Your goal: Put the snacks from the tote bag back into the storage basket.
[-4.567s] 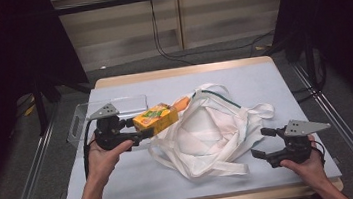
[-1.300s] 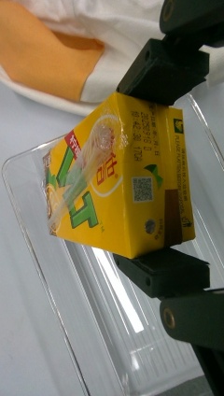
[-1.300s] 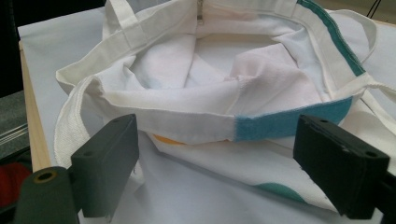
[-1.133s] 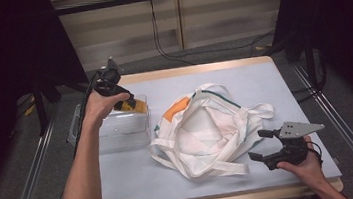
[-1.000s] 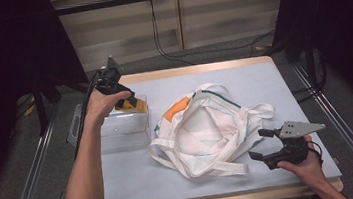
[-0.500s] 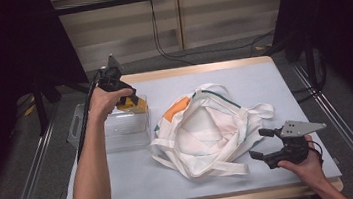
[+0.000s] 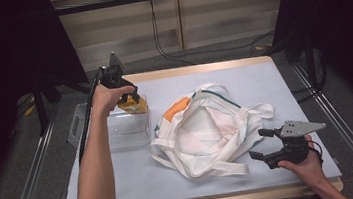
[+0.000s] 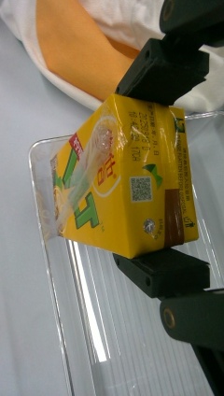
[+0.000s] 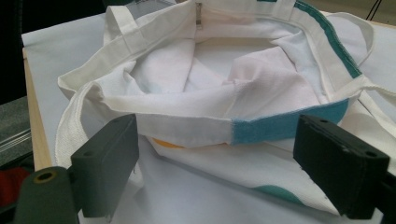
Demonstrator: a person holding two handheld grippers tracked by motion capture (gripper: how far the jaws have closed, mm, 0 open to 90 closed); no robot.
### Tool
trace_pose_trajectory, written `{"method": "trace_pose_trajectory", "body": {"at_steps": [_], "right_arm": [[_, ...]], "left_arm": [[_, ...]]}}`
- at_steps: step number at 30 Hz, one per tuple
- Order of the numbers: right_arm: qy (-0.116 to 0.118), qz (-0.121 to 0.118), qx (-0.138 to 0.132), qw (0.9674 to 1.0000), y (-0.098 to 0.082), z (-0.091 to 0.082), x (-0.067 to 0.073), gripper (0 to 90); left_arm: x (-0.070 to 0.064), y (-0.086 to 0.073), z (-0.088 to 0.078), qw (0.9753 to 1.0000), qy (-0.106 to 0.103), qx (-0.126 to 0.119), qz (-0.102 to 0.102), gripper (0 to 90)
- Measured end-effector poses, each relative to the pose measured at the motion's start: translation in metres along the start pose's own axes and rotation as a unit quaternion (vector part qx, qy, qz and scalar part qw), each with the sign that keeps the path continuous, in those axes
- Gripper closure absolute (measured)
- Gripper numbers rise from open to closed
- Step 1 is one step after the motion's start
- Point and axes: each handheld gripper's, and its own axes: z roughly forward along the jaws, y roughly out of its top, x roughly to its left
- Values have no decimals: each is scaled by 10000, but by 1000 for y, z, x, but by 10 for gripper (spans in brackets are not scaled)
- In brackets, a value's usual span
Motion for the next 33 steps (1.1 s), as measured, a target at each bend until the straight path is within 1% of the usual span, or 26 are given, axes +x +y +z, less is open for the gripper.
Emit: {"method": "trace_pose_trajectory", "body": {"at_steps": [1, 3, 4, 7, 9, 10, 11, 12, 15, 16, 17, 18, 20, 21, 23, 25, 27, 28, 29, 30, 31, 33], "right_arm": [[3, -12, 1, 10000, 0, 0, 0, 143], [9, -30, 0, 10000, 0, 1, 1, 143], [-11, -18, 8, 10000, 0, 1, 1, 143], [31, -35, 39, 10000, 0, 3, 2, 141], [67, -60, 54, 9999, 0, 3, 4, 141], [91, -78, 61, 9999, 1, 4, 4, 141], [108, -80, 62, 9999, 0, 4, 4, 141], [108, -77, 64, 9999, 0, 4, 4, 140], [91, -62, 68, 9999, 0, 4, 3, 140], [91, -62, 68, 9999, 0, 4, 3, 140], [93, -58, 64, 9999, 0, 4, 3, 140], [112, -46, 64, 9999, 0, 4, 3, 139], [163, -19, 79, 9998, 0, 4, 2, 138], [138, -35, 80, 9999, 1, 4, 2, 138], [132, -37, 74, 9999, 1, 4, 2, 138], [145, -18, 93, 9999, 0, 4, 2, 138], [146, -24, 100, 9998, 0, 4, 2, 138], [142, -27, 100, 9998, 0, 5, 2, 138], [151, -45, 98, 9998, 0, 5, 2, 138], [149, -36, 104, 9998, 0, 5, 2, 138], [156, -21, 113, 9998, 0, 5, 2, 138], [163, -26, 105, 9998, 0, 5, 2, 138]], "left_arm": [[-1, 0, 0, 10000, 47, -17, -21, 271], [-2, 0, 1, 9999, 48, -91, -55, 271], [-3, 0, 1, 9998, 103, -192, -27, 271], [-6, 1, 4, 9996, 176, -206, 32, 272], [-7, 1, 6, 9996, 185, -233, -12, 272], [-7, 1, 8, 9996, 181, -227, -70, 272], [-6, 1, 9, 9996, 167, -237, -71, 272], [-5, 1, 10, 9992, 151, -302, -189, 273], [-4, 0, 15, 9989, 128, -299, -340, 274], [-4, 0, 15, 9989, 128, -299, -340, 274], [-2, -1, 16, 9979, 66, -391, -507, 273], [-2, -2, 17, 9972, 41, -473, -571, 273], [-2, -2, 20, 9967, 12, -521, -623, 272], [-2, -3, 22, 9961, 11, -584, -663, 272], [-3, -3, 23, 9959, -23, -617, -658, 267], [-3, -3, 23, 9961, -14, -609, -640, 266], [-3, -4, 24, 9947, -5, -691, -762, 266], [-2, -4, 25, 9941, -55, -690, -833, 264], [-2, -4, 25, 9941, -36, -683, -838, 262], [-3, -3, 25, 9936, -34, -687, -892, 261], [-6, -3, 27, 9931, 37, -746, -903, 262], [-9, -3, 28, 9928, 99, -816, -872, 262]]}}
